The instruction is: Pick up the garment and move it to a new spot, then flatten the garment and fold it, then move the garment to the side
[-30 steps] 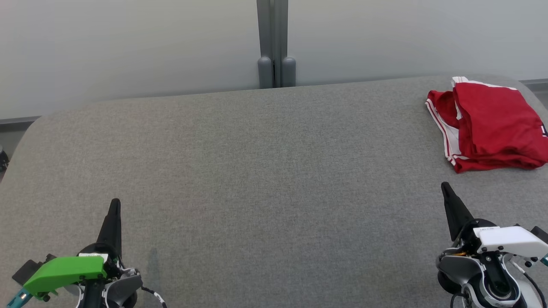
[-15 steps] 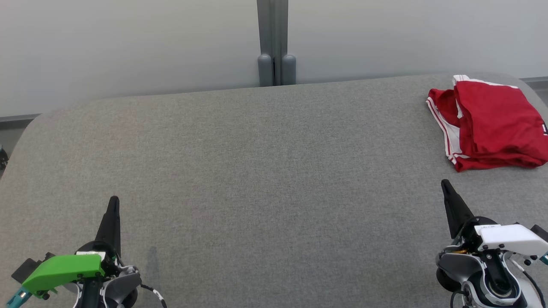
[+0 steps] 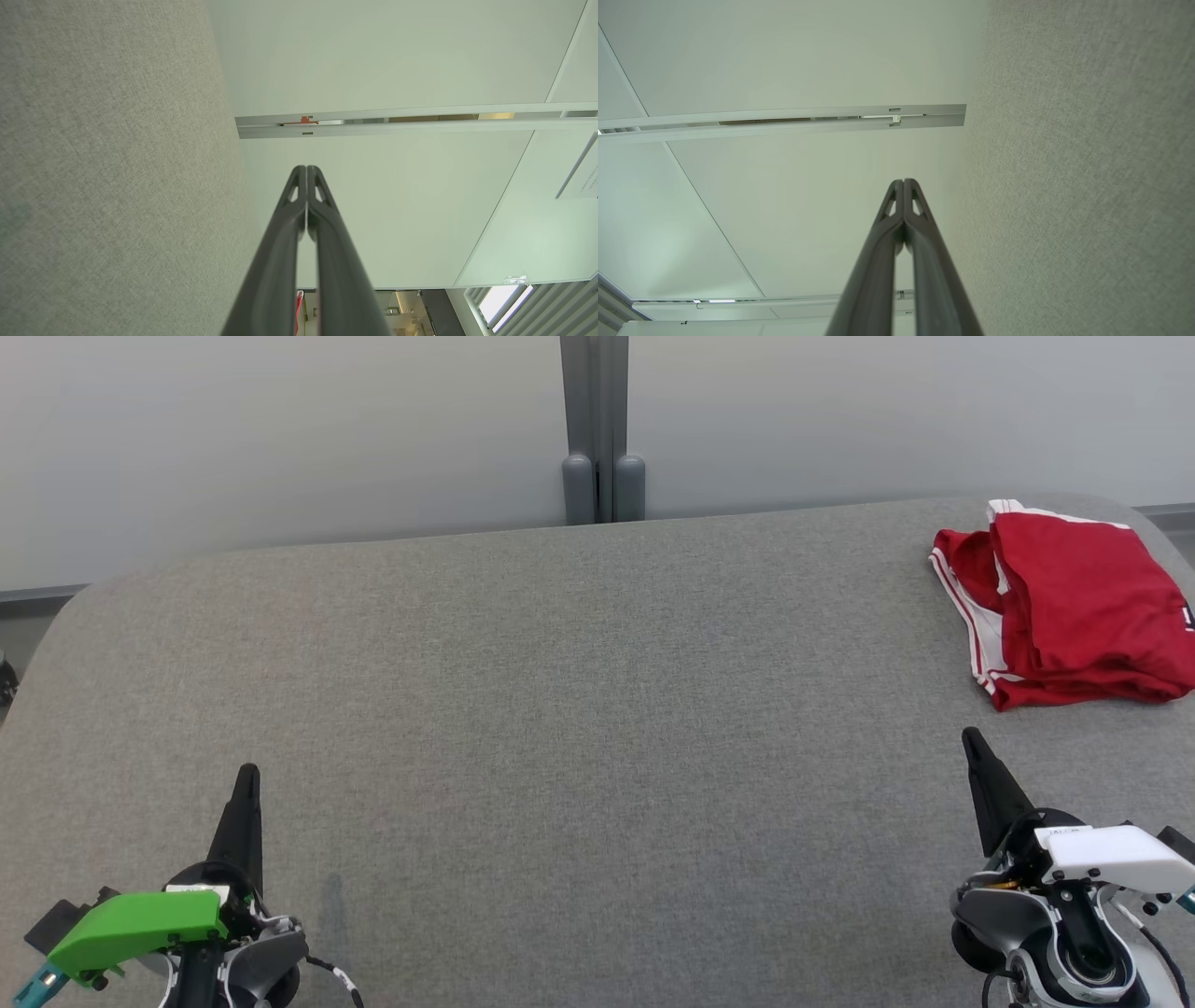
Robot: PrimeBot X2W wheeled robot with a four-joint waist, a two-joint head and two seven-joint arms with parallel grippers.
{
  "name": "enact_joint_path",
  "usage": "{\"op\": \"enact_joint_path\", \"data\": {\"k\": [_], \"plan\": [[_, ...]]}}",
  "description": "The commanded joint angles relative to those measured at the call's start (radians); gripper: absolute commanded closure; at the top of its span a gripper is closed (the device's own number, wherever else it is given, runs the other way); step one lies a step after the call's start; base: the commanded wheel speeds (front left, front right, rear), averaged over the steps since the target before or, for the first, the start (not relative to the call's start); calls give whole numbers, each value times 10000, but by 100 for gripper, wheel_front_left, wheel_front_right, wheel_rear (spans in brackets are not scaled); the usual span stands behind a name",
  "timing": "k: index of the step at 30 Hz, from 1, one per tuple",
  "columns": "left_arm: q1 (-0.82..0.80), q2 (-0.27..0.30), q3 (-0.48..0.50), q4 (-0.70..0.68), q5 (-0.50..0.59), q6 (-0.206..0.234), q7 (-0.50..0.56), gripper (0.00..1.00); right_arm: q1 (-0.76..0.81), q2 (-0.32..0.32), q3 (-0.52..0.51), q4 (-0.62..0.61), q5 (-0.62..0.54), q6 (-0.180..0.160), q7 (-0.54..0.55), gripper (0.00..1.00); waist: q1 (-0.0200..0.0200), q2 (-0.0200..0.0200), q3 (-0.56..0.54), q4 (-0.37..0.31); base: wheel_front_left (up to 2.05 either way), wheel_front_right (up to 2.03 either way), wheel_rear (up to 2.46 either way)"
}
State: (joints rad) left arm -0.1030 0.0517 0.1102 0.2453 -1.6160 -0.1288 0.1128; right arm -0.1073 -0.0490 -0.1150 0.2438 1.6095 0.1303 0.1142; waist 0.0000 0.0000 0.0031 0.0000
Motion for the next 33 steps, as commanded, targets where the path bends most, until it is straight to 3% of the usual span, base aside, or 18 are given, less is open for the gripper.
{"op": "enact_joint_path", "data": {"k": [1,33], "plan": [[-140,31,39,12,7,-55,8,100,-49,-11,-15,20,62,7,35,100,0,0,0,0,0,0,0],[-142,14,54,11,31,-56,29,100,-49,-11,-12,20,64,7,33,100,0,0,0,0,0,0,0]]}}
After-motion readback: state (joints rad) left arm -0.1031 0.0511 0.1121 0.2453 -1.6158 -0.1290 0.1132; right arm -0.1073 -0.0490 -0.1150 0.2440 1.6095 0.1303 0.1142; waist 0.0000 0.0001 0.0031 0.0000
